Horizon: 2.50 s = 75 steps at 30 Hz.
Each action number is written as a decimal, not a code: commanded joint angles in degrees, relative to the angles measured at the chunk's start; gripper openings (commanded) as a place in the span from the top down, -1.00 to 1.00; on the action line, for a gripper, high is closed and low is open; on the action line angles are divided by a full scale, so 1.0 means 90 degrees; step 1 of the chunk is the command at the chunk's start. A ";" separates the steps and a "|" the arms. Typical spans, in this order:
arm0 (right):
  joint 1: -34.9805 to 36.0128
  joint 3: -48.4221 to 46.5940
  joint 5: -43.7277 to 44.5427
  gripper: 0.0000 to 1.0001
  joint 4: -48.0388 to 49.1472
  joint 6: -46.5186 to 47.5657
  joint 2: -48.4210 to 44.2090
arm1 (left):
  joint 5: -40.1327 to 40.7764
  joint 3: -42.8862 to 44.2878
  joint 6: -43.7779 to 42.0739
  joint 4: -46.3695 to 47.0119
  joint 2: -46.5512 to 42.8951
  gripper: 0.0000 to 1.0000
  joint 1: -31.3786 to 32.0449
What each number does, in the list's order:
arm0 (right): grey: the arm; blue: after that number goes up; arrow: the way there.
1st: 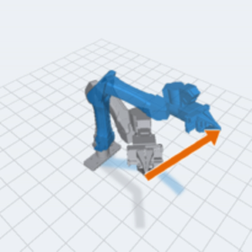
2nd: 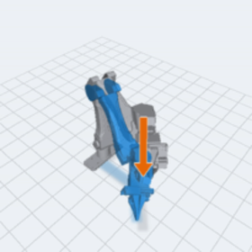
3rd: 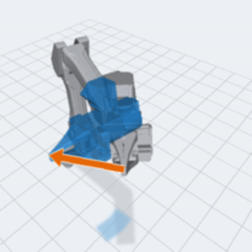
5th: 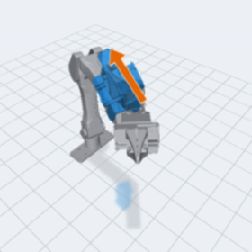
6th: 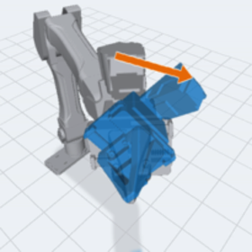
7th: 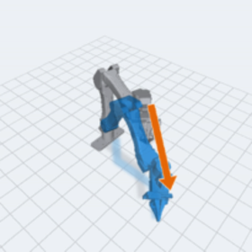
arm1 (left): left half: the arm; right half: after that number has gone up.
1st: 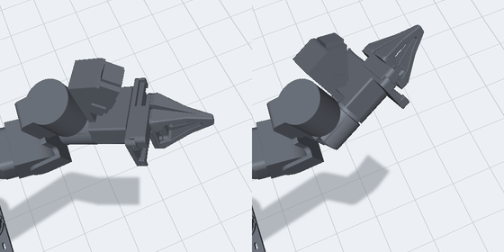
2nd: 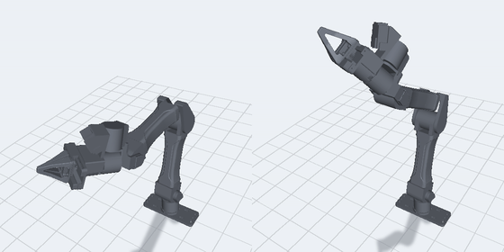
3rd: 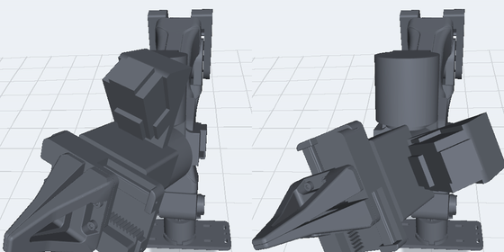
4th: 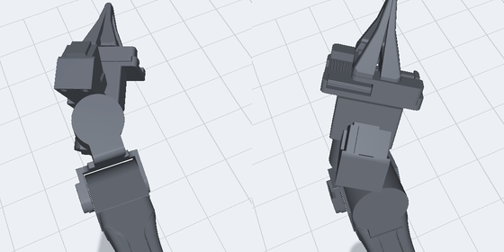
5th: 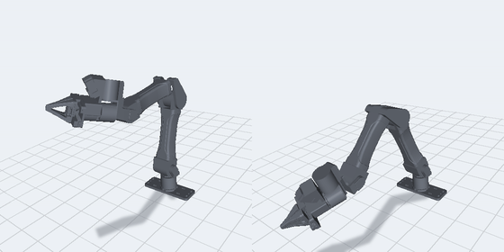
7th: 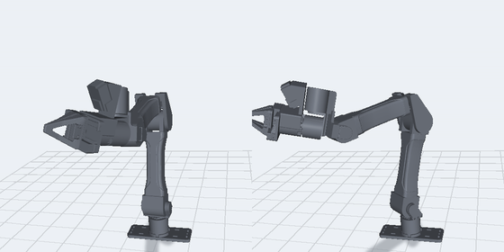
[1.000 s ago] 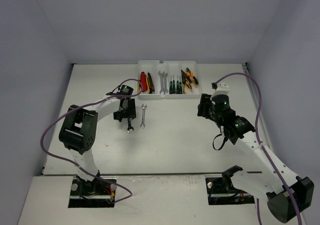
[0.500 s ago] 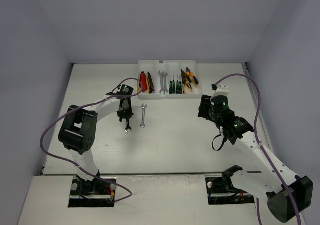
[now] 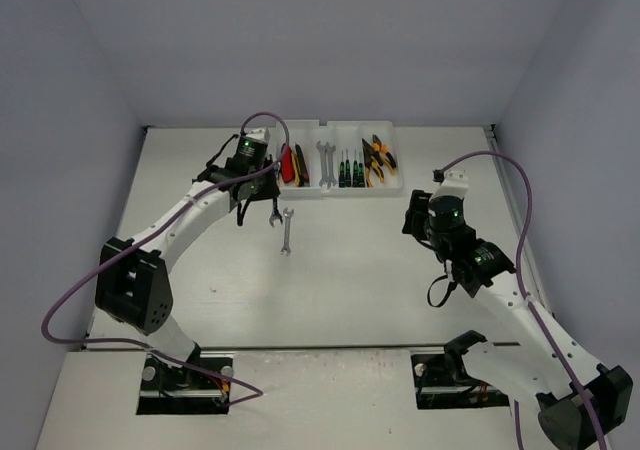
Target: Sort the tools into containers
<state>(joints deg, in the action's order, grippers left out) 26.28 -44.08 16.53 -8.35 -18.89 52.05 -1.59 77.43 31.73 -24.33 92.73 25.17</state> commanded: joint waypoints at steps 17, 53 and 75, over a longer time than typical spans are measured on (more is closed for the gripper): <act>-0.0020 0.0210 0.0446 -0.06 0.0537 -0.0108 0.0014 | -0.1284 0.3741 -0.0963 0.2209 0.3379 1.00 0.0092; -0.0020 0.0200 0.0517 -0.07 0.0567 -0.0050 0.0369 | 0.0859 0.3300 -0.1132 0.1283 0.2019 -0.26 0.0224; 0.0000 0.0307 0.0585 -0.07 0.0576 -0.0118 0.0164 | 0.0861 -0.0582 -0.0475 0.0257 0.0603 -0.05 0.0713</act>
<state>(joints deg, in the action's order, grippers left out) 26.28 -41.62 19.35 -6.62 -19.44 54.83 6.69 70.04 26.19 -23.85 98.04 30.75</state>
